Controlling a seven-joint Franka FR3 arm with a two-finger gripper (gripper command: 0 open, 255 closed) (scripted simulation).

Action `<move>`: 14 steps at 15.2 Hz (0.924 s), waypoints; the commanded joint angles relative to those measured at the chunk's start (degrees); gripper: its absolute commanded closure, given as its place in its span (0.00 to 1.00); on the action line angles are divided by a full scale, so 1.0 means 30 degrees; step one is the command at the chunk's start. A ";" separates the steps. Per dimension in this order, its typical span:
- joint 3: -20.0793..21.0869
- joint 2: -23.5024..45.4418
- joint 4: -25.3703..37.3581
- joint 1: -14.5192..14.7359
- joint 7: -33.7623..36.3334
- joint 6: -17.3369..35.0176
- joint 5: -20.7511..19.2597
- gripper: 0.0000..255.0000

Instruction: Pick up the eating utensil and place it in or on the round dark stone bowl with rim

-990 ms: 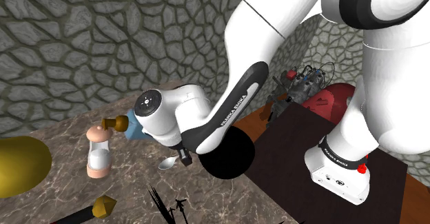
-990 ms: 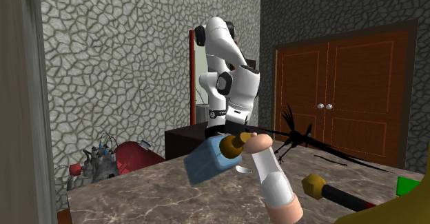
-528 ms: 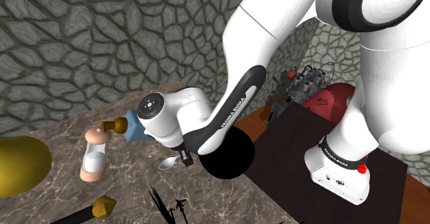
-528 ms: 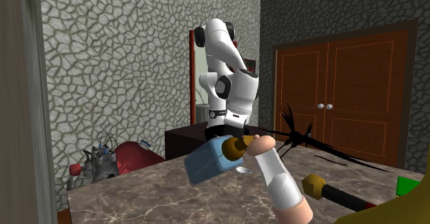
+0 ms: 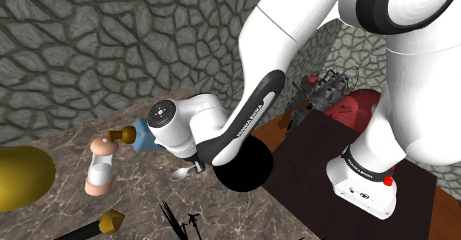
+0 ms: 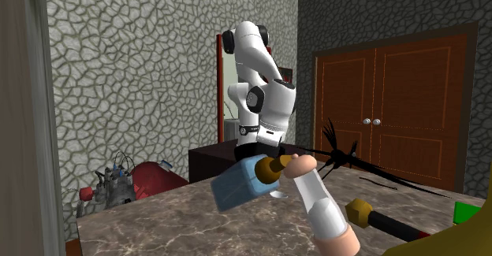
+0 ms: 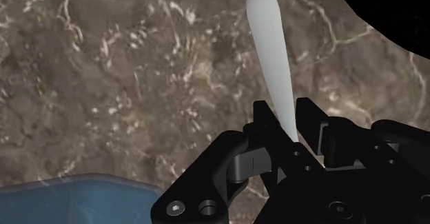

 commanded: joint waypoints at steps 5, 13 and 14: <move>0.0085 -0.0221 -0.0051 -0.0059 -0.0106 -0.0149 0.0126 1.00; 0.0729 -0.1941 -0.0308 -0.0500 -0.0992 -0.1426 0.1178 1.00; 0.0802 -0.2148 -0.0322 -0.0549 -0.1105 -0.1593 0.1311 1.00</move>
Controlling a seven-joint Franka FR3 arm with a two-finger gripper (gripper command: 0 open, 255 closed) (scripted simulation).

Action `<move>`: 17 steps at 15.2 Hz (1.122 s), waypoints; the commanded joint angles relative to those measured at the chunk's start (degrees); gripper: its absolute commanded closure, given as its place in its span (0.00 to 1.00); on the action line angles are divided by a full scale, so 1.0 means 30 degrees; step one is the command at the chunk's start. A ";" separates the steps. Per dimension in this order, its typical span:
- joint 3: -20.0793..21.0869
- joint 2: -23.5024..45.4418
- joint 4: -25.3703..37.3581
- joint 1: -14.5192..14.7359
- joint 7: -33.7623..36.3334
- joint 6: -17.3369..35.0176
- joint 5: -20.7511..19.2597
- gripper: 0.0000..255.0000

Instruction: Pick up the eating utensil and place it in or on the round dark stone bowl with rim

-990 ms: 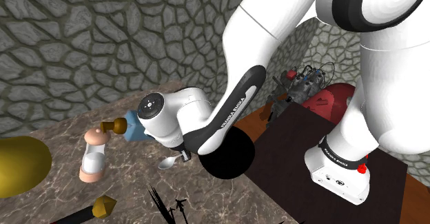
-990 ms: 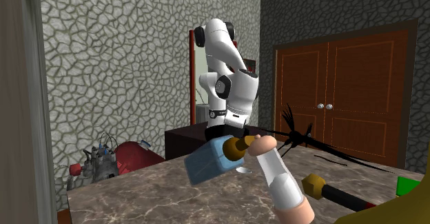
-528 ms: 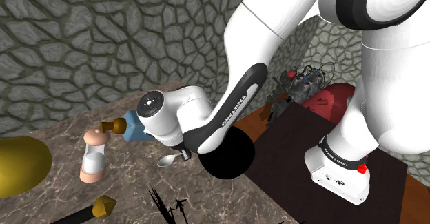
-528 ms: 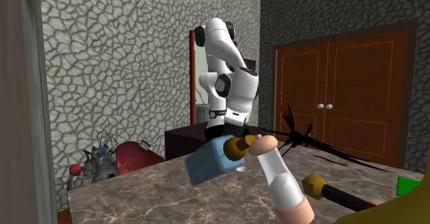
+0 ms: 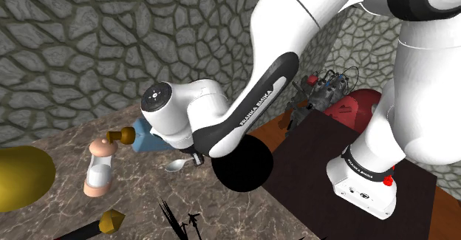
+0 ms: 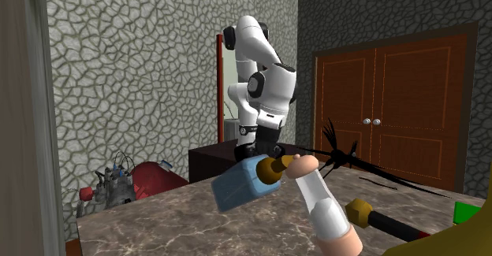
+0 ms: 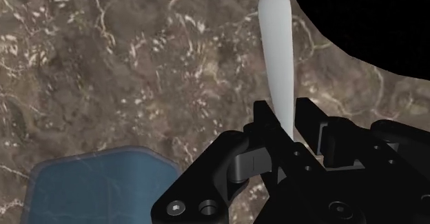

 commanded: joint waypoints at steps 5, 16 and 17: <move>0.0401 -0.1189 -0.0004 -0.0276 -0.0681 -0.1021 0.0786 1.00; 0.0956 -0.3199 0.0370 -0.0636 -0.1891 -0.3069 0.2155 1.00; 0.0994 -0.3365 0.0430 -0.0660 -0.1996 -0.3266 0.2269 1.00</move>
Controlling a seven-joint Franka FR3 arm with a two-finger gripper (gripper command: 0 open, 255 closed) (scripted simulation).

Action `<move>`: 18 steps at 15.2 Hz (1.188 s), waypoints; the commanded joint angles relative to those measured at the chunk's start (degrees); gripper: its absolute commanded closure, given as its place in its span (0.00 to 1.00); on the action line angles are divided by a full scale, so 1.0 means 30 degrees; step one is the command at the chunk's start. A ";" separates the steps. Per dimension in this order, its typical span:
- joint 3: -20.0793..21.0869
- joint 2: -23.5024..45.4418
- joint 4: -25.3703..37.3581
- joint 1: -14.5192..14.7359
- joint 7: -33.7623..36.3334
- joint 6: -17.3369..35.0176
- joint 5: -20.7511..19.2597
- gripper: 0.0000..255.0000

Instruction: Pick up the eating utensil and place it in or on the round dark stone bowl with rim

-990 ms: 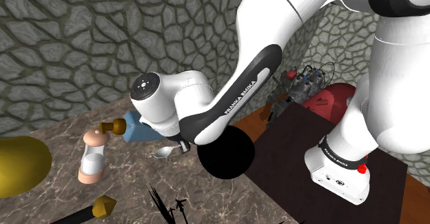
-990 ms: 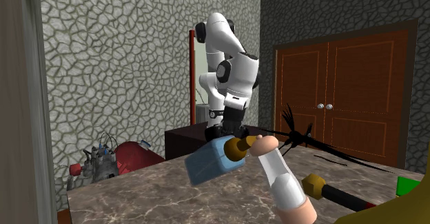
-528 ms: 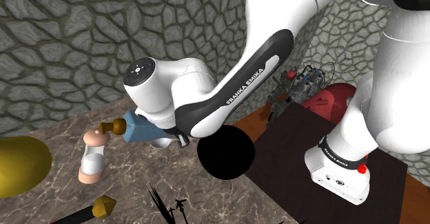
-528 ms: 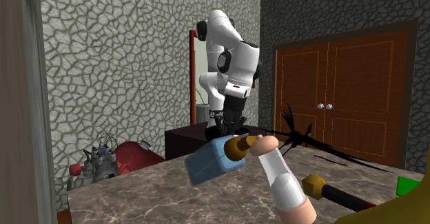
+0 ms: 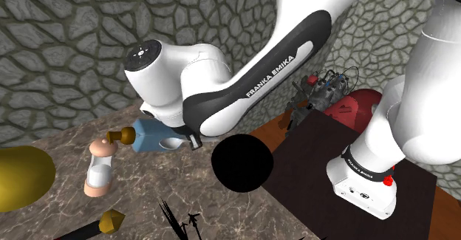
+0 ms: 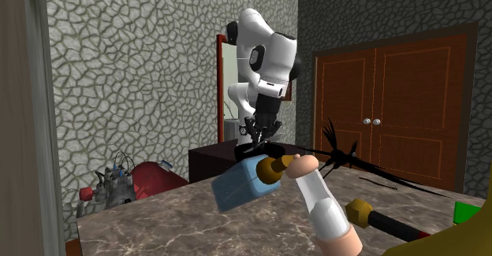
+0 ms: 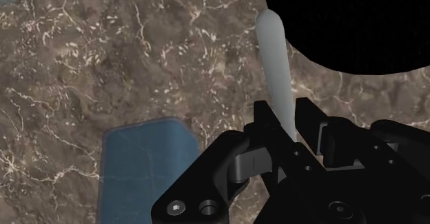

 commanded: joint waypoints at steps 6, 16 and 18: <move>0.0233 -0.1100 0.0445 -0.0136 -0.0677 -0.1354 0.0744 1.00; 0.0533 -0.9026 -0.8105 -0.0180 -0.2421 0.0352 0.4298 1.00; 0.0401 -1.0715 -0.9607 0.0188 -0.2873 0.0327 0.5089 1.00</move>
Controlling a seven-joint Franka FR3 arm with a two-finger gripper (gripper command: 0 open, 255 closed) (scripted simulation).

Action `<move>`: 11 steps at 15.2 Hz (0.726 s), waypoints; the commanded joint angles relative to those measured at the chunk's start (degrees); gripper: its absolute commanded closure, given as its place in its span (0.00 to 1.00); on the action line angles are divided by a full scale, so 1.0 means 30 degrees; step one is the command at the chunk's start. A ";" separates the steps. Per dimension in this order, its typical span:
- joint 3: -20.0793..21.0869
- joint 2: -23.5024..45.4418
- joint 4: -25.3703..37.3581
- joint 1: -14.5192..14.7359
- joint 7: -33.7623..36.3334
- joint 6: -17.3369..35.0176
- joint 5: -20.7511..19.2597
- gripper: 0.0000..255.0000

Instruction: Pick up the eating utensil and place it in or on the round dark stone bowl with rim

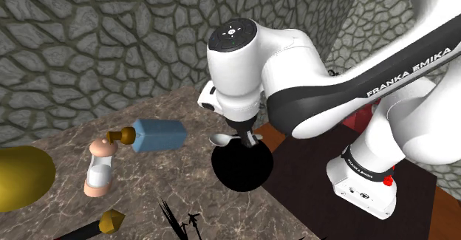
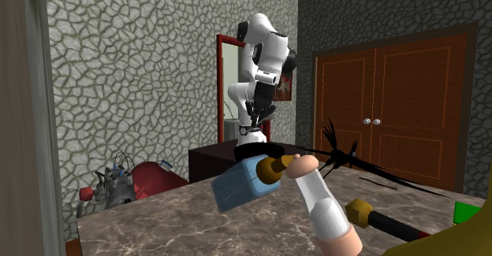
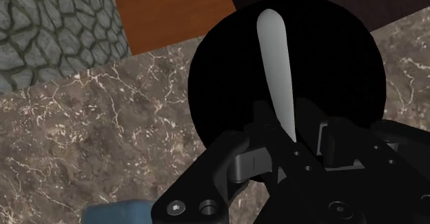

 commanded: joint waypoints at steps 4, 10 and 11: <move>0.0012 -0.0976 -0.1791 0.0292 -0.0014 0.0897 0.0465 1.00; 0.0308 0.0392 -0.2337 -0.0003 0.0813 0.2649 -0.0286 1.00; 0.0355 0.0642 -0.2410 -0.0061 0.0975 0.2939 -0.0446 1.00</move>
